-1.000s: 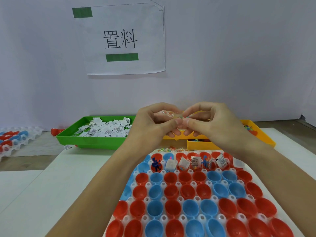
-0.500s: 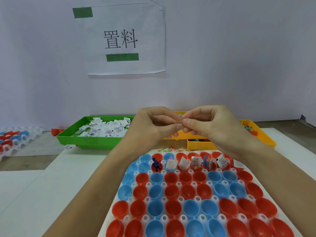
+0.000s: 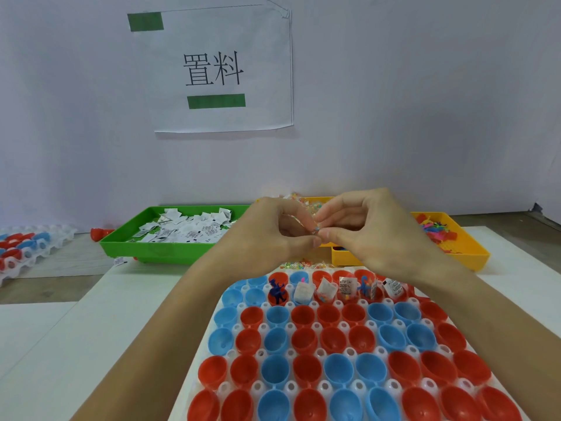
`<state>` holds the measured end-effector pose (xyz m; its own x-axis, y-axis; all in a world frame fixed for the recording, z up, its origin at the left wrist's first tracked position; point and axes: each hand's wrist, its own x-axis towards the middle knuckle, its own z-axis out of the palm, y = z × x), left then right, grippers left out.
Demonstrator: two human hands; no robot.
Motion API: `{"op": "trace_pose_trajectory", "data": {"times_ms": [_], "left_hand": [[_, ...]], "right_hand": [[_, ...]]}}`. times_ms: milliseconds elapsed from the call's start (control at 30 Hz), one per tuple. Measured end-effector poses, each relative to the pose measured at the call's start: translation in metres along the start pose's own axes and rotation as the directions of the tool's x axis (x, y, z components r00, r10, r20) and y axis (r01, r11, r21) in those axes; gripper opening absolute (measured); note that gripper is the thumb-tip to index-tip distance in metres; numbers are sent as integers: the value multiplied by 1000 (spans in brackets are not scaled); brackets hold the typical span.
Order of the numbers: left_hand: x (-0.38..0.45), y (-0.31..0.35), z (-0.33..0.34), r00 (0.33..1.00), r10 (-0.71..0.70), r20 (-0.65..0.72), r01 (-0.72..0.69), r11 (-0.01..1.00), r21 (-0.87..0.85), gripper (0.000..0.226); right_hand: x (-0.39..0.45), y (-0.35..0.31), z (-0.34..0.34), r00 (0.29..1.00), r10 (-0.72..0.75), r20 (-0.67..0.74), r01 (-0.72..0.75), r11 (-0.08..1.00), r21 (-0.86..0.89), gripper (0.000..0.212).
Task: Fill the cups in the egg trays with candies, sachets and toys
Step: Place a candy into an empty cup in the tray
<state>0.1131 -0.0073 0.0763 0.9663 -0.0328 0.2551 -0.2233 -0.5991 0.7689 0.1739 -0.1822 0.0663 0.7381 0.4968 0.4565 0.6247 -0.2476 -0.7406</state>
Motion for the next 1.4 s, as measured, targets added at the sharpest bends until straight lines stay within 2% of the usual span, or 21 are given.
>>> {"op": "trace_pose_trajectory", "data": {"times_ms": [167,333,533,767,933,1067,1400], "left_hand": [[0,0,-4,999,34,2,-34,992,124,11],[-1,-1,-11,995,11,96,-28,984,176,16],[-3,-14,-22,969,-134,205,62,944,325,13],[-3,-26,-24,944,-168,283,65,939,338,9],[-3,-32,-23,925,-155,347,7,919,393,12],[-4,-40,-20,928,-163,335,28,927,373,12],[-3,-44,-16,926,-196,322,49,909,413,27]], "right_hand": [[-1,-2,2,1000,-16,20,16,1000,-10,18],[-1,-2,3,997,-28,66,30,999,-26,15],[2,3,-5,999,-41,-12,41,999,-34,11],[5,6,-13,997,-63,-42,58,993,-107,14],[5,7,-13,997,-72,-36,67,990,-123,16],[5,7,-14,996,-72,-45,67,992,-109,15],[5,7,-15,995,-84,-48,79,991,-104,18]]}}
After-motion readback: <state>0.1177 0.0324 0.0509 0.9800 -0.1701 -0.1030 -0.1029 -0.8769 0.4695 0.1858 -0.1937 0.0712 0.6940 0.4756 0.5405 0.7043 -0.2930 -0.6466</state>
